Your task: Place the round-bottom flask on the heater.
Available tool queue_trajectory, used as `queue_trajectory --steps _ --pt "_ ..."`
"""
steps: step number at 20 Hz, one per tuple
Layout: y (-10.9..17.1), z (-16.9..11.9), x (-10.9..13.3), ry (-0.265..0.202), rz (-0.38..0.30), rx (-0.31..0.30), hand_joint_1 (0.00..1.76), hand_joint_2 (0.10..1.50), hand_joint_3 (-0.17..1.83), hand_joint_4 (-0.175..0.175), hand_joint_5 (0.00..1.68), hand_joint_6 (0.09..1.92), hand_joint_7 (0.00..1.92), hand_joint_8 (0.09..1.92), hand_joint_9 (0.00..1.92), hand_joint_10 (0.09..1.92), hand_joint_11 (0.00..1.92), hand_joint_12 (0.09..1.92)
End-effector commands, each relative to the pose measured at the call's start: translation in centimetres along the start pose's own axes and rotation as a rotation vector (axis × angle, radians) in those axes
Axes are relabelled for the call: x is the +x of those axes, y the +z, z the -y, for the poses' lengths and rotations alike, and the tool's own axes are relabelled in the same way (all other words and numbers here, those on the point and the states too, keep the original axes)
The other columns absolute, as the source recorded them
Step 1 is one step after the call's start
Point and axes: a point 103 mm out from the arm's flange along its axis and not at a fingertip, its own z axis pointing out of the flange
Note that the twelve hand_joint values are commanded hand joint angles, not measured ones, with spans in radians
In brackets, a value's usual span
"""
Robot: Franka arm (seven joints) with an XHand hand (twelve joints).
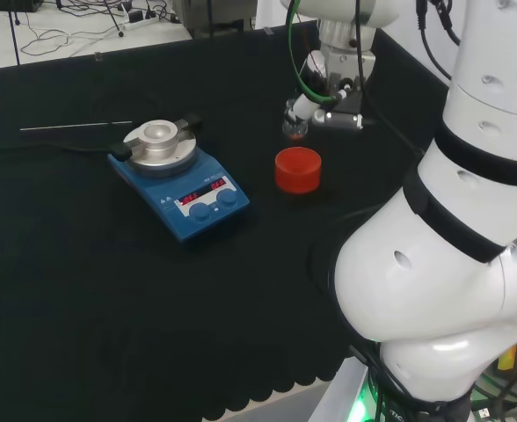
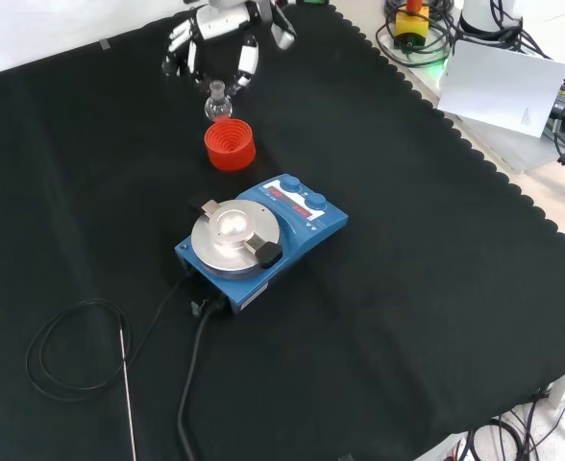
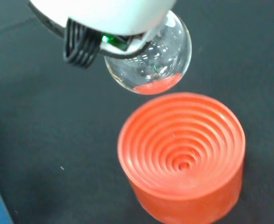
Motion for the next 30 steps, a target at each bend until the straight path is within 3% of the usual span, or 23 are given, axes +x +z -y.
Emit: queue_trajectory --steps 1,11,19,30 --pt "-2.1 1.6 2.6 -0.019 0.026 -0.007 1.13 0.6 0.82 0.104 1.23 0.84 0.32 0.63 0.52 0.61 0.25 1.36" --pt "-3.7 0.8 8.0 -0.087 0.058 -0.017 1.13 0.59 0.83 0.096 1.22 0.85 0.32 0.63 0.52 0.61 0.25 1.36" --pt "-3.1 -0.4 13.8 -0.177 0.096 0.004 1.14 0.59 0.83 0.09 1.22 0.85 0.32 0.63 0.52 0.61 0.26 1.36" --pt "-1.8 -1.1 19.0 -0.249 0.127 0.027 1.14 0.59 0.84 0.082 1.22 0.85 0.32 0.63 0.52 0.61 0.27 1.36"
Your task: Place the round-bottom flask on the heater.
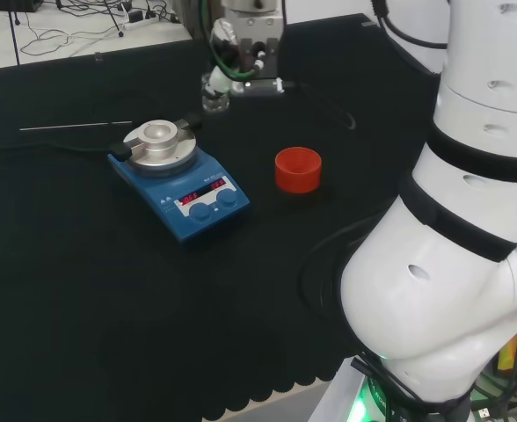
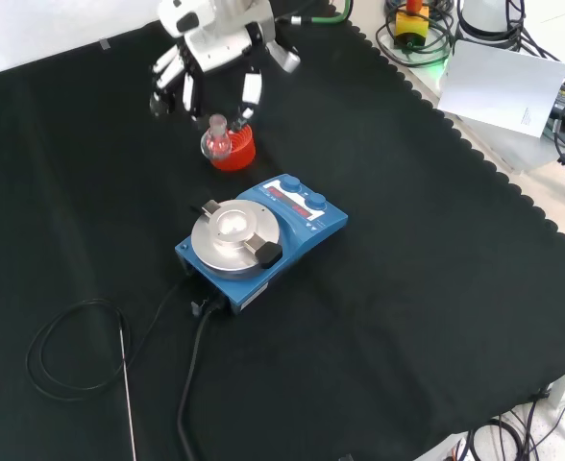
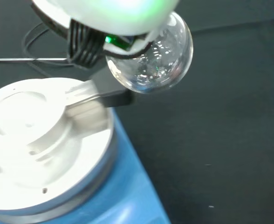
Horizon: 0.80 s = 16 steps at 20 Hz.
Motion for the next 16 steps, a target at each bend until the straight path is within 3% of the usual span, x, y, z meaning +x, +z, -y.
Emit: queue_trajectory --steps 1,11,12,13,16 --pt "0.6 -0.7 3.7 -0.046 0.024 0.026 1.14 0.59 0.84 0.081 1.22 0.85 0.32 0.63 0.52 0.61 0.27 1.36" --pt "0.9 -1.7 6.3 -0.089 0.006 0.044 1.14 0.59 0.84 0.075 1.22 0.86 0.32 0.63 0.52 0.61 0.27 1.36" --pt "0.8 -1.1 8.5 -0.082 0.03 0.039 1.14 0.59 0.84 0.075 1.22 0.86 0.32 0.63 0.52 0.61 0.27 1.36" --pt "1.0 -1.1 9.1 -0.087 0.024 0.043 1.14 0.59 0.84 0.075 1.22 0.86 0.32 0.63 0.52 0.61 0.27 1.36" --pt "1.6 -1.8 8.1 -0.1 0.005 0.058 1.14 0.59 0.84 0.073 1.22 0.86 0.32 0.63 0.52 0.61 0.27 1.36"
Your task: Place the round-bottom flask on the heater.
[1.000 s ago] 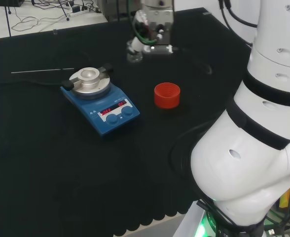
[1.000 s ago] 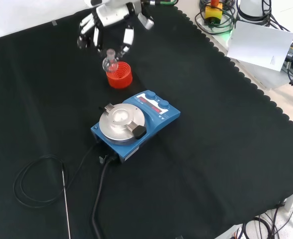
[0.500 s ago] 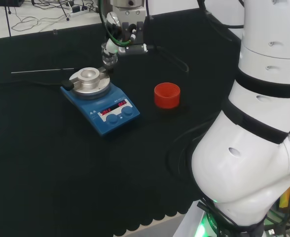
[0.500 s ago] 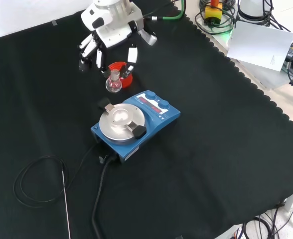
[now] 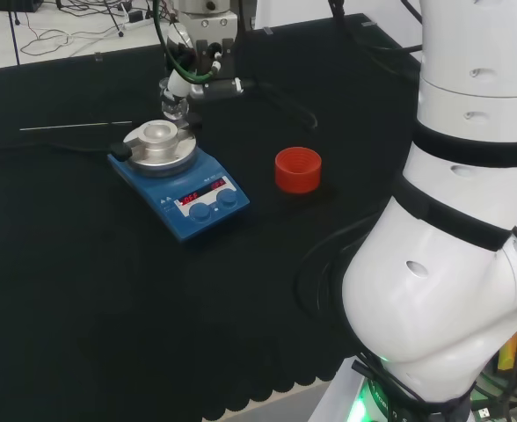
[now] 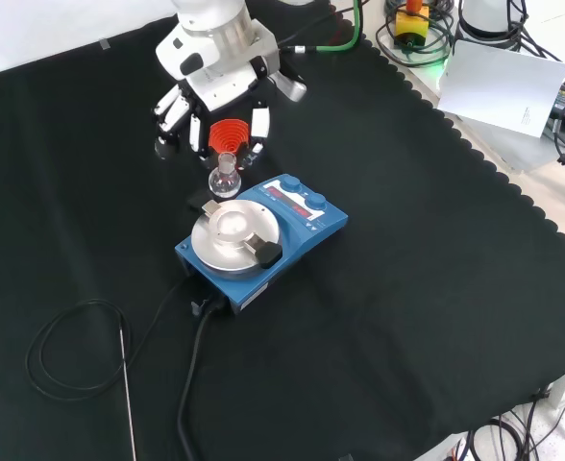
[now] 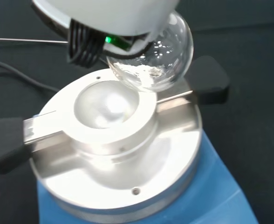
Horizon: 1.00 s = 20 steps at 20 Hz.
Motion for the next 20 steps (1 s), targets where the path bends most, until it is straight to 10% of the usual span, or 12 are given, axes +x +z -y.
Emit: queue_trajectory --steps 1,20 --pt "1.0 -0.5 1.2 -0.015 -0.011 0.023 1.14 0.59 0.84 0.073 1.22 0.86 0.32 0.63 0.52 0.61 0.27 1.36" --pt "3.0 -2.4 2.2 -0.03 -0.024 0.067 1.14 0.59 0.85 0.064 1.22 0.86 0.32 0.63 0.52 0.61 0.27 1.35"
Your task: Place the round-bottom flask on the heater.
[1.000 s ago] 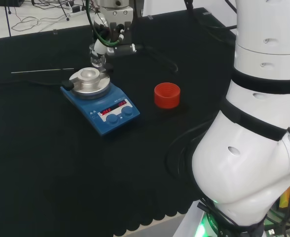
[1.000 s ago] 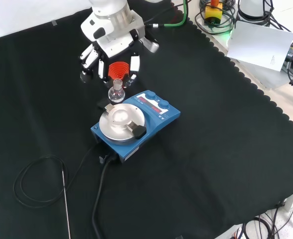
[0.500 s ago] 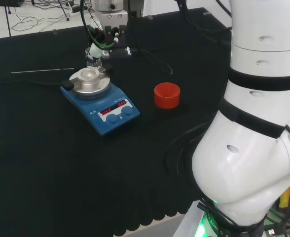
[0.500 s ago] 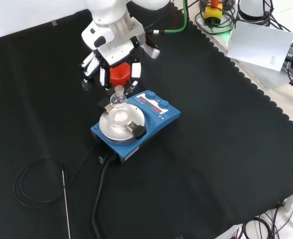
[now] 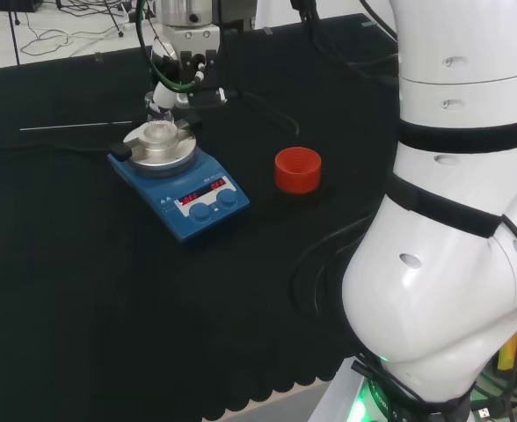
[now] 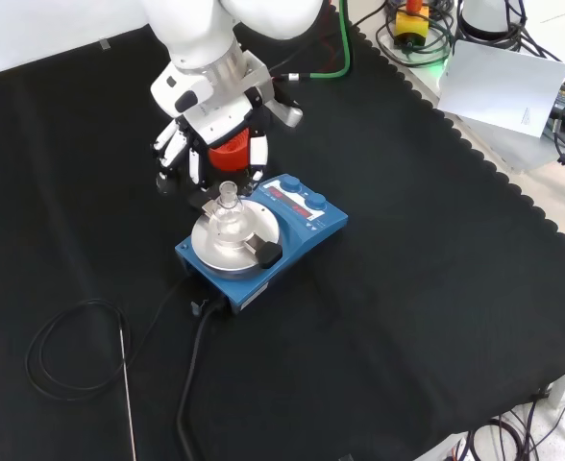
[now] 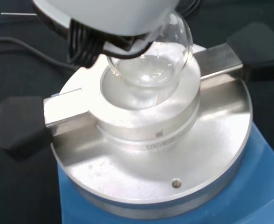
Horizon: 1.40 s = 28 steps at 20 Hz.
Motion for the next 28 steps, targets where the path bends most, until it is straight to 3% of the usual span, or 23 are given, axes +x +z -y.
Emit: queue_trajectory --steps 1,14,16,20,22,23,25,28 --pt "0.2 -0.1 0.4 -0.004 -0.005 0.006 1.14 0.59 0.85 0.064 1.22 0.86 0.32 0.63 0.52 0.61 0.27 1.35" --pt "1.2 -0.7 0.4 -0.007 -0.018 0.035 1.14 0.59 0.85 0.059 1.22 0.86 0.32 0.63 0.52 0.61 0.27 1.35" --pt "1.3 -0.8 0.1 0.0 -0.034 0.057 1.13 0.63 0.78 0.06 1.2 0.85 0.3 0.63 0.5 0.61 0.24 1.36" --pt "1.5 -0.8 -0.4 0.016 -0.05 0.098 1.09 0.84 0.42 0.119 1.12 0.86 0.22 0.65 0.41 0.66 0.14 1.4" --pt "1.4 -0.7 -0.6 0.024 -0.049 0.11 1.02 0.77 0.49 -0.007 0.96 0.79 0.18 0.64 0.37 0.67 0.11 1.4" --pt "1.3 -0.7 -0.8 0.025 -0.045 0.116 1.0 0.71 0.57 -0.039 0.89 0.78 0.16 0.64 0.36 0.68 0.09 1.4" --pt "1.2 -0.5 -0.9 0.027 -0.042 0.115 0.98 0.64 0.68 -0.057 0.8 0.77 0.14 0.64 0.33 0.69 0.06 1.41" --pt "1.2 -0.3 0.1 0.03 -0.024 0.113 0.97 0.61 0.71 -0.056 0.74 0.76 0.12 0.64 0.32 0.69 0.04 1.41"
